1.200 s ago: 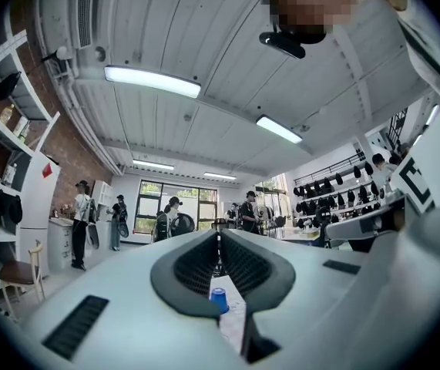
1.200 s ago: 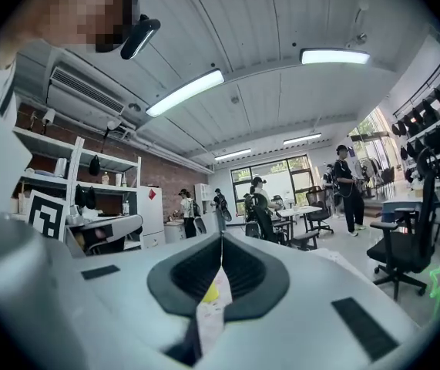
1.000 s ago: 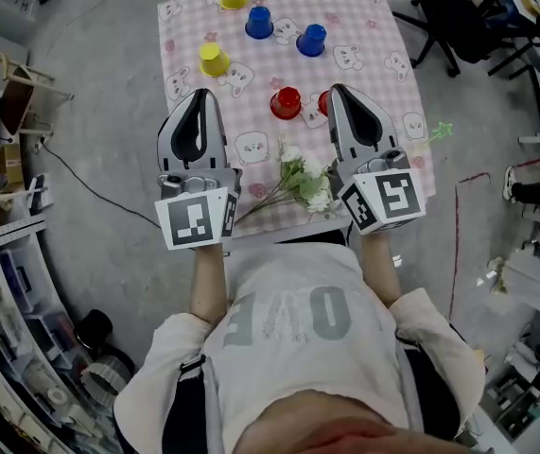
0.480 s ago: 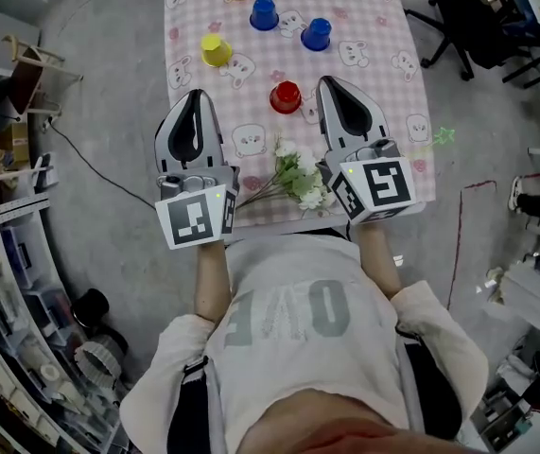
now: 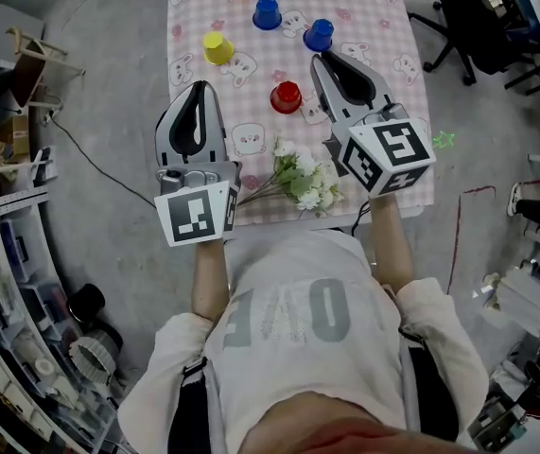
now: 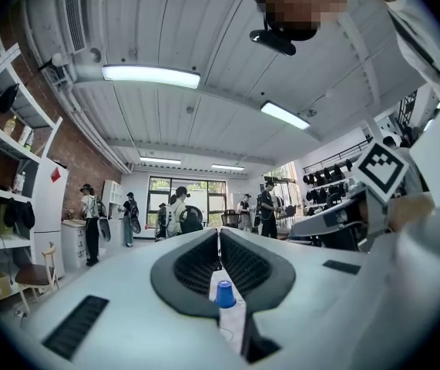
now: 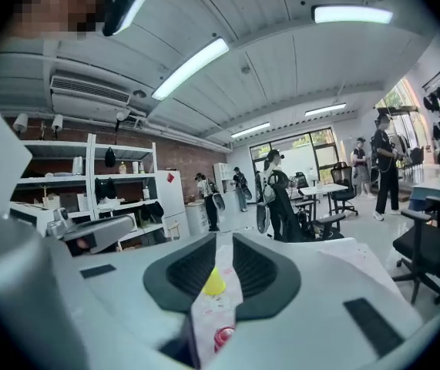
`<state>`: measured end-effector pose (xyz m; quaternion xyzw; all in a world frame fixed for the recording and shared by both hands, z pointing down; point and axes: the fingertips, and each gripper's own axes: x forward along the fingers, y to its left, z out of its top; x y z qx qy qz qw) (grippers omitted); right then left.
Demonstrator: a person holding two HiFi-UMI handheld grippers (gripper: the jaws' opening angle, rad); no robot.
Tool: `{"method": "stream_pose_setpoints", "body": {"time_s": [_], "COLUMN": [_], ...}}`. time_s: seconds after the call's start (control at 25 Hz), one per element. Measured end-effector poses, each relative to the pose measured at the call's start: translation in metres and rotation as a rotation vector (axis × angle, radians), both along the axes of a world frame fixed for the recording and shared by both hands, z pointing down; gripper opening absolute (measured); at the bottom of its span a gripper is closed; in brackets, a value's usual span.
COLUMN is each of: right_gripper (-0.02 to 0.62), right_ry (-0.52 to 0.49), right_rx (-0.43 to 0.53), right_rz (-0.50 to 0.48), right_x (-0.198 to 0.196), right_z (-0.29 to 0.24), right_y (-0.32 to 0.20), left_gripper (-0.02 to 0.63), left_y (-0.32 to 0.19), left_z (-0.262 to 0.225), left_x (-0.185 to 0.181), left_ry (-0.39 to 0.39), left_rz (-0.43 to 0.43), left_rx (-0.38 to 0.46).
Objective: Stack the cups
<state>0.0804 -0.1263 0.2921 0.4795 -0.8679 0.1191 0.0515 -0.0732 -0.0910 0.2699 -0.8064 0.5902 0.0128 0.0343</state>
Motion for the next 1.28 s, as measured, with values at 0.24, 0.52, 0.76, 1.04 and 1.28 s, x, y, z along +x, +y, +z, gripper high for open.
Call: {"method": "stream_pose_setpoints", "body": {"time_s": [0.24,0.52,0.76,1.04,1.28], "right_gripper": [0.198,0.236,0.235,0.221,0.218], "right_ry": [0.086,0.249,0.266,0.219,0.191], "right_rx": [-0.152,-0.346,-0.457,-0.519,-0.483], "right_rz": [0.093,0.217,0.264,0.258,0.248], "right_x": [0.016,0.045,0.067,0.071,0.064], "right_z": [0.052,0.15,0.193,0.216,0.201], "right_y": [-0.079,-0.13,-0.152,-0.161,-0.158], "left_gripper": [0.034,0.034,0.034,0.034,0.034], "left_y": [-0.003,-0.009,-0.02,-0.024,-0.024], "left_z": [0.01,0.03,0.044,0.057,0.059], "left_x": [-0.015,-0.031,-0.037,-0.043,-0.051], "left_ry": [0.006,0.0,-0.013,-0.015,-0.018], "left_rz": [-0.046,-0.088,-0.099,-0.128,-0.153], "left_rx": [-0.022,-0.078,-0.107,-0.138,-0.145]}}
